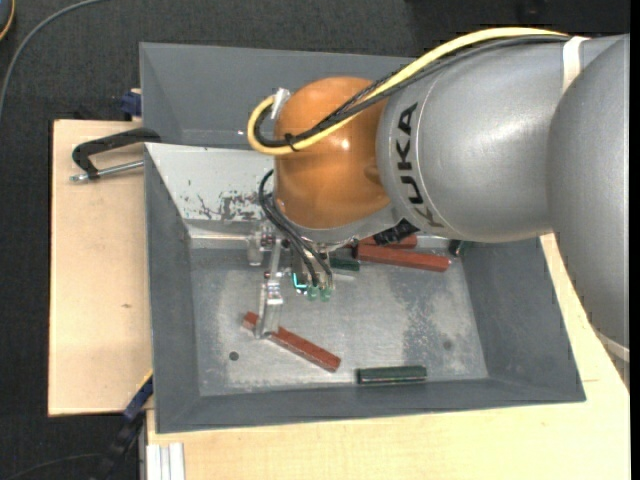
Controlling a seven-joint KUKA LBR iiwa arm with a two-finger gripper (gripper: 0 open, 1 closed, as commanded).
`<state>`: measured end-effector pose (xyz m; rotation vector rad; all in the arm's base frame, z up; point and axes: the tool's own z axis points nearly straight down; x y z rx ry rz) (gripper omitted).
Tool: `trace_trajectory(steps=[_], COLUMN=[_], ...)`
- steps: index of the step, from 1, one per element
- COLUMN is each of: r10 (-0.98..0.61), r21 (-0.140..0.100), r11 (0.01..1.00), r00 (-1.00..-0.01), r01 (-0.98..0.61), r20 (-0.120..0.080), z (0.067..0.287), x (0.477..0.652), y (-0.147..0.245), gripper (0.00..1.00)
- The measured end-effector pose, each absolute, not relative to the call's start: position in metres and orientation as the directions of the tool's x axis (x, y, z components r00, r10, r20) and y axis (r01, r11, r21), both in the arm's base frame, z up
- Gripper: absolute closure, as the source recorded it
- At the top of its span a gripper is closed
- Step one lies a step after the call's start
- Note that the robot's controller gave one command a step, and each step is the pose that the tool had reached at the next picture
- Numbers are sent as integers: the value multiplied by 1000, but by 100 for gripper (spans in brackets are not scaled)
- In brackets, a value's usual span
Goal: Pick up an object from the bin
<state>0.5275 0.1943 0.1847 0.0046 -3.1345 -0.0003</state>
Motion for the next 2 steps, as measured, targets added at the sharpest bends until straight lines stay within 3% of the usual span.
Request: trace_trajectory(steps=[1, 2], r10=[-33, -34], r21=[-2, 2], r11=[999, 999], r00=[-999, -999], r01=[-33, -34], r20=[9, 0], z=[66, 71], x=[511, 514], y=[153, 155], gripper=[0, 100])
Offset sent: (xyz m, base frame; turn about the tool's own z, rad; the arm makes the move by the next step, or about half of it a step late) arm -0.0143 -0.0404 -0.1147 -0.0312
